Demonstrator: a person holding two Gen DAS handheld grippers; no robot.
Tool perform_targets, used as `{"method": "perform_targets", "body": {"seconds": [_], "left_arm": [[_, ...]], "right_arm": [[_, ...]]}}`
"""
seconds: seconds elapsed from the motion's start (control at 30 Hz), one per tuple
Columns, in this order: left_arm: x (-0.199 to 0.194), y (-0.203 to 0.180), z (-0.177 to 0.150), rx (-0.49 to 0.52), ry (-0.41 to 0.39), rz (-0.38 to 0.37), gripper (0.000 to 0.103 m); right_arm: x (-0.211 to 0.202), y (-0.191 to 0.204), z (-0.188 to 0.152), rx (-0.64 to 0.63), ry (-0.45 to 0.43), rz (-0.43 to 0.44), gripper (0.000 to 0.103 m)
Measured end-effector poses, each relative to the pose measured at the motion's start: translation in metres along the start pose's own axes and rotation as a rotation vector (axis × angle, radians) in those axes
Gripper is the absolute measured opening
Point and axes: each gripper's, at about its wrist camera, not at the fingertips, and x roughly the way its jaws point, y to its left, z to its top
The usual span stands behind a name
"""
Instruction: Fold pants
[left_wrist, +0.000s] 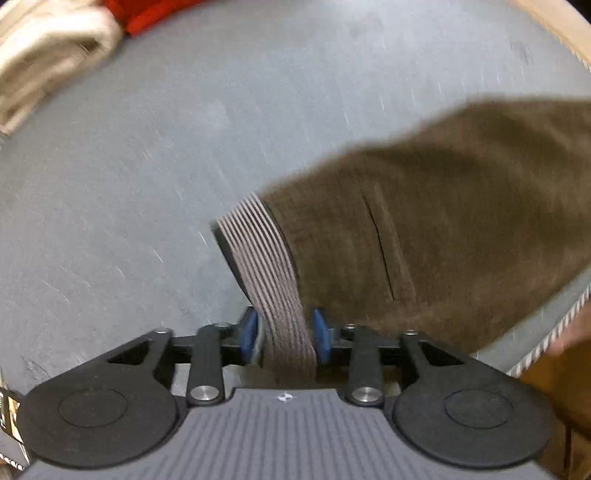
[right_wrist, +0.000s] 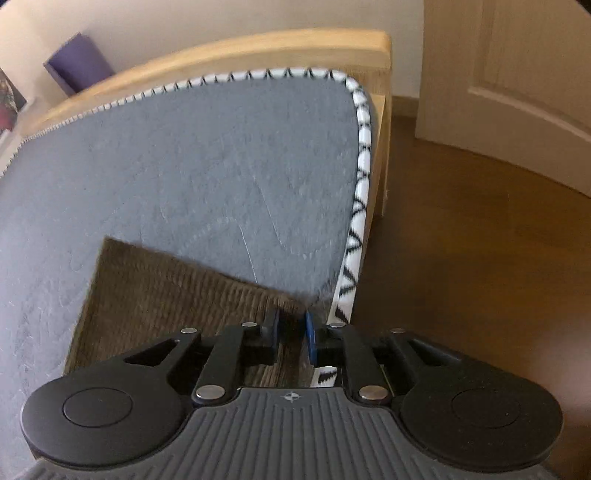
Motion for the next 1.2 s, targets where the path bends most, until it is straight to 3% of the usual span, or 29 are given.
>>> {"method": "perform_targets", "body": {"seconds": [0.03, 0.1, 0.17, 0.23, 0.3, 0.37, 0.43, 0.53, 0.67, 0.9, 1.03, 1.07, 1.1, 1.13, 1.2], "left_arm": [[-0.008, 0.001, 0.002, -0.009, -0.050, 0.019, 0.050], [-0.022, 0.001, 0.008, -0.033, -0.140, 0.001, 0.051], [-0.028, -0.002, 0.012, -0.053, -0.184, -0.076, 0.050], [-0.023, -0.010, 0.014, -0.040, -0.162, -0.181, 0.049], [-0.002, -0.022, 0.011, 0.016, -0.048, -0.218, 0.049], [0.031, -0.036, 0.001, 0.115, 0.142, -0.139, 0.046], [0.037, -0.046, -0.002, 0.211, 0.157, -0.107, 0.044], [0.025, -0.031, 0.012, 0.084, 0.093, -0.159, 0.045], [0.009, -0.007, 0.034, -0.074, -0.025, -0.172, 0.051], [0.013, 0.006, 0.056, -0.178, -0.059, -0.106, 0.051], [0.024, 0.015, 0.071, -0.238, -0.079, -0.081, 0.052], [0.025, 0.022, 0.076, -0.256, -0.079, -0.074, 0.054], [0.028, 0.029, 0.081, -0.278, -0.075, -0.064, 0.063], [0.033, 0.035, 0.084, -0.307, -0.065, -0.050, 0.074], [0.045, 0.048, 0.089, -0.384, -0.023, -0.035, 0.078]], "right_arm": [[-0.004, 0.001, 0.001, 0.003, -0.024, -0.004, 0.016], [-0.018, 0.003, 0.004, -0.012, -0.110, -0.024, 0.021], [-0.032, 0.012, 0.004, -0.039, -0.205, -0.018, 0.027], [-0.036, 0.021, 0.005, -0.059, -0.248, 0.036, 0.028], [-0.036, 0.035, 0.003, -0.090, -0.232, 0.134, 0.028], [-0.028, 0.053, 0.000, -0.124, -0.169, 0.245, 0.030], [-0.018, 0.073, -0.004, -0.162, -0.097, 0.323, 0.034], [0.004, 0.104, -0.015, -0.211, 0.018, 0.386, 0.039], [0.030, 0.137, -0.023, -0.224, 0.079, 0.385, 0.040], [0.073, 0.180, -0.031, -0.185, 0.135, 0.306, 0.040], [0.080, 0.203, -0.039, -0.282, 0.104, 0.205, 0.040], [0.079, 0.209, -0.041, -0.314, 0.092, 0.176, 0.035], [0.079, 0.215, -0.043, -0.337, 0.080, 0.140, 0.022], [0.079, 0.219, -0.045, -0.354, 0.067, 0.099, 0.017], [0.077, 0.218, -0.043, -0.370, 0.057, 0.065, 0.007]]}}
